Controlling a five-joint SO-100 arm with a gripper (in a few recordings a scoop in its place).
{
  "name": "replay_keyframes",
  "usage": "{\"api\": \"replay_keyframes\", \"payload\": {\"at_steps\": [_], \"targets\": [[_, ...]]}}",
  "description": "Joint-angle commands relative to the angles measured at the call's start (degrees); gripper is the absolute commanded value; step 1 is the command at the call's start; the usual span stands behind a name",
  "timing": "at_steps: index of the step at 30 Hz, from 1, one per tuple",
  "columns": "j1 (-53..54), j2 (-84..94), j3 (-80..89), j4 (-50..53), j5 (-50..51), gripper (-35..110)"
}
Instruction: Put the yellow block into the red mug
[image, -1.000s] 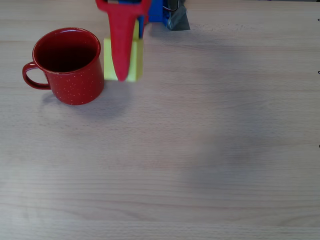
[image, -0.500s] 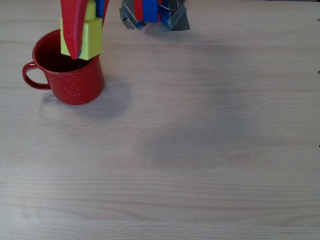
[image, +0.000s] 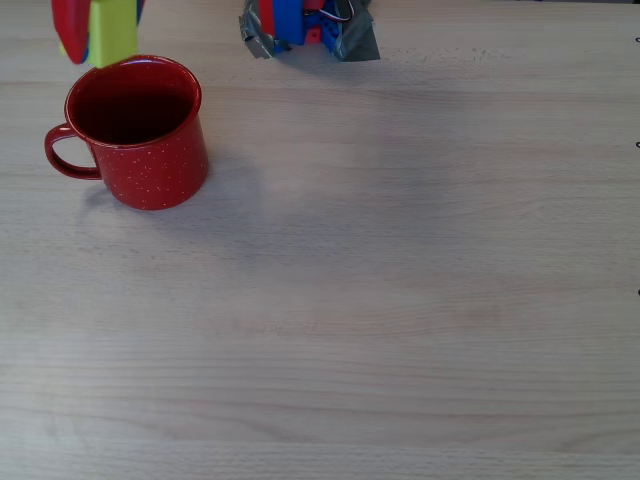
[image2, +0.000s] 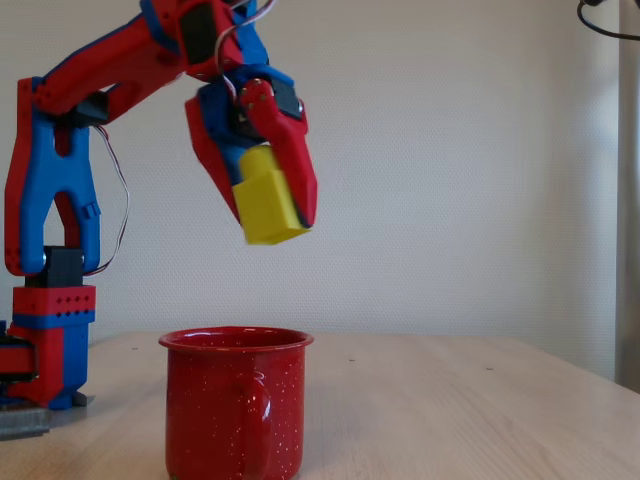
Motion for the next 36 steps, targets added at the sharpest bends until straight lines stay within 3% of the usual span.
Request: {"api": "replay_keyframes", "payload": {"at_steps": [1, 13, 31, 36], "targets": [[1.85, 6.68, 2.90, 1.67, -0.79, 0], [1.67, 14.15, 23.82, -9.32, -4.57, 0], [3.08, 10.20, 29.71, -16.26, -6.77, 0], [3.43, 9.49, 30.94, -17.40, -8.00, 21]]}}
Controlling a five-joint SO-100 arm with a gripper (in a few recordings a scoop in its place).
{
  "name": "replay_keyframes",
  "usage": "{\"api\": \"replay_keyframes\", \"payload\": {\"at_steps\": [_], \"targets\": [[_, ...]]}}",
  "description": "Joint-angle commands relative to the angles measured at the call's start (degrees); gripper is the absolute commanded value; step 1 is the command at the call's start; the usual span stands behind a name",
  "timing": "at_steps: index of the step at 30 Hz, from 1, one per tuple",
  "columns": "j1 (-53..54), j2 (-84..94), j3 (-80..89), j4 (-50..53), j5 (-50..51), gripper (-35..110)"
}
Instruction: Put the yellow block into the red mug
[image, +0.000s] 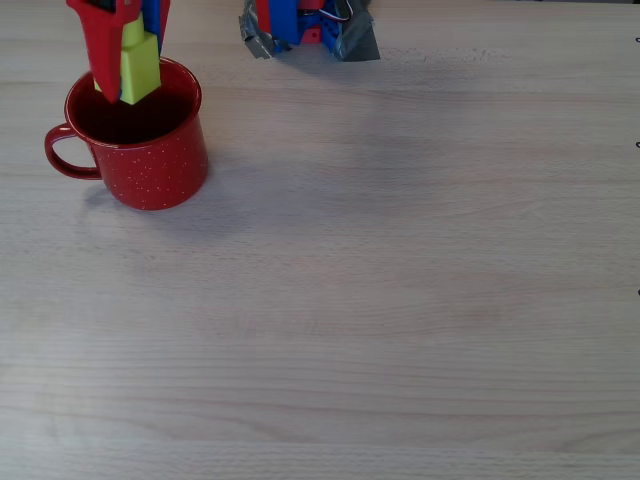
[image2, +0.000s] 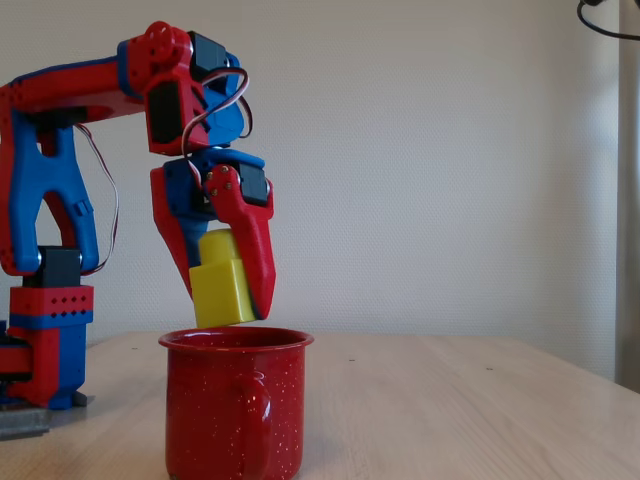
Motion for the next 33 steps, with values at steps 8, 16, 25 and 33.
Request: {"api": "replay_keyframes", "payload": {"at_steps": [8, 16, 25, 33], "targets": [[1.32, 1.14, -0.35, -0.79, -1.93, 32], [0.62, 1.14, -1.76, 0.26, -1.76, 30], [-1.32, 0.79, -9.05, 3.25, 1.23, 0], [-6.33, 0.26, -21.97, 5.10, 5.71, 0]]}}
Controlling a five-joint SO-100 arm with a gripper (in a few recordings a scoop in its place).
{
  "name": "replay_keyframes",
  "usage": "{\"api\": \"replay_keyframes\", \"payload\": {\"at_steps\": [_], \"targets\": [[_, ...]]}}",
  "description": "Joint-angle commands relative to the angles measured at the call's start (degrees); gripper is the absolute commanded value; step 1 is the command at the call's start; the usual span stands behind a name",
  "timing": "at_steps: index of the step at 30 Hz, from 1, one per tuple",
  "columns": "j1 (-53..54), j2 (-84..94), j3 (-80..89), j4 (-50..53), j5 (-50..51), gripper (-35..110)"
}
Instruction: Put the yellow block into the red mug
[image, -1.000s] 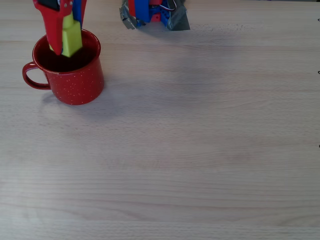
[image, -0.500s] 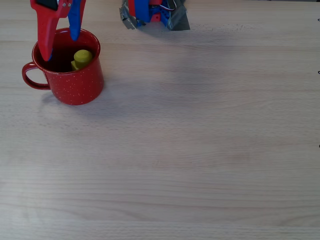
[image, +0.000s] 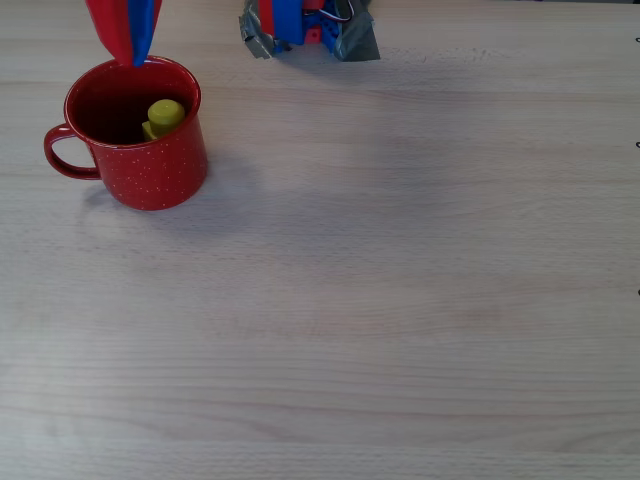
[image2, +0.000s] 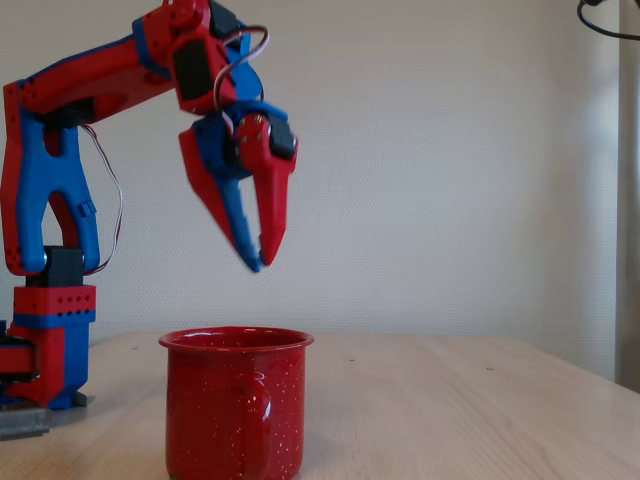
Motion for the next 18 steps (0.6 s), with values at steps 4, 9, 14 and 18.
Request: {"api": "replay_keyframes", "payload": {"at_steps": [4, 9, 14, 18], "targets": [[-4.48, 2.11, -6.86, -4.22, 2.29, 0], [-11.34, 2.20, -5.01, -12.92, 3.16, 0], [-18.19, 2.64, -1.49, -21.62, 4.31, 0], [-23.64, 4.57, 3.52, -27.07, 5.01, 0]]}}
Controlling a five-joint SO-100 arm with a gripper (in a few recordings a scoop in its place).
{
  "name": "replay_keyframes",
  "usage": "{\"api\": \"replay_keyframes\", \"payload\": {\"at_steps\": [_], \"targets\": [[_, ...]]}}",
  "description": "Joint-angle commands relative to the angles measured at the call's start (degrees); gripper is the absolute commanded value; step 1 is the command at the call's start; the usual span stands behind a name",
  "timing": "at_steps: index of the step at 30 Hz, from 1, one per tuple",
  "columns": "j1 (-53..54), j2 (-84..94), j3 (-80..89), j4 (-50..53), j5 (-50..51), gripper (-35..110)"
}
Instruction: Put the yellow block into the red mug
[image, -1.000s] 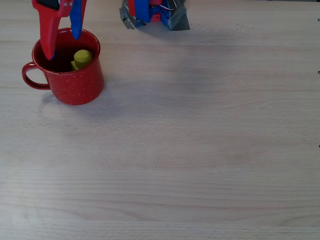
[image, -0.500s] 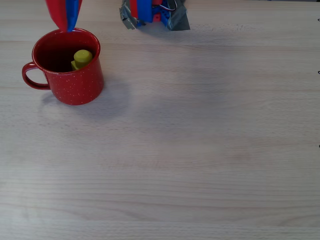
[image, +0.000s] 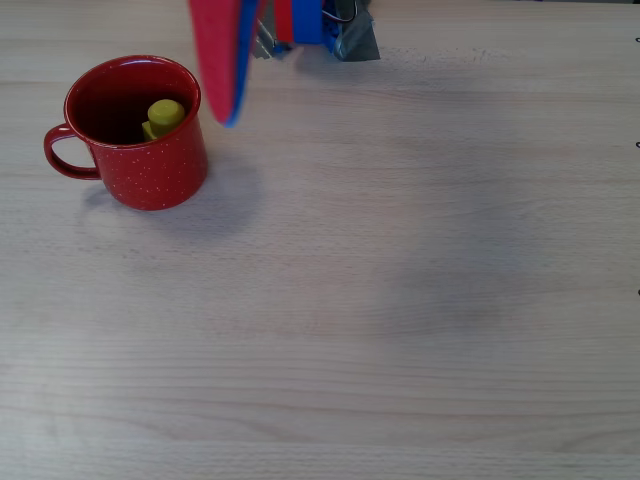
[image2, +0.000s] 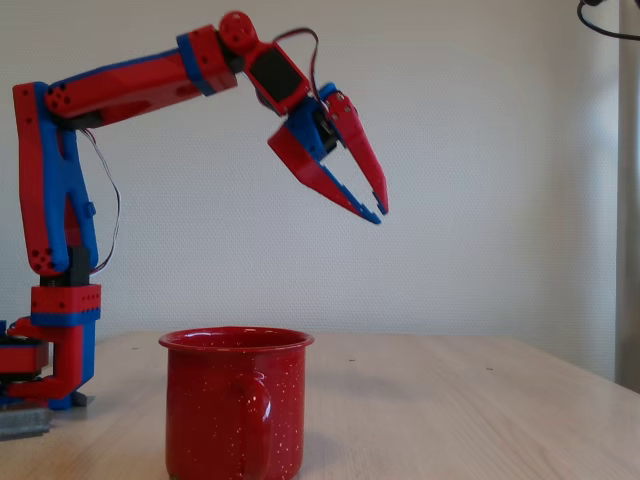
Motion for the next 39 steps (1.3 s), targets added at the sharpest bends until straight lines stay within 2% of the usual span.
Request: {"api": "replay_keyframes", "payload": {"at_steps": [1, 8, 18, 39], "targets": [[-2.02, 5.19, 1.85, -3.34, 2.02, 0], [-7.65, 11.87, 12.83, -5.45, 4.04, 0], [-8.09, 30.06, 38.41, -7.03, 2.64, 0], [0.00, 71.89, 71.19, 6.59, -2.81, 0]]}}
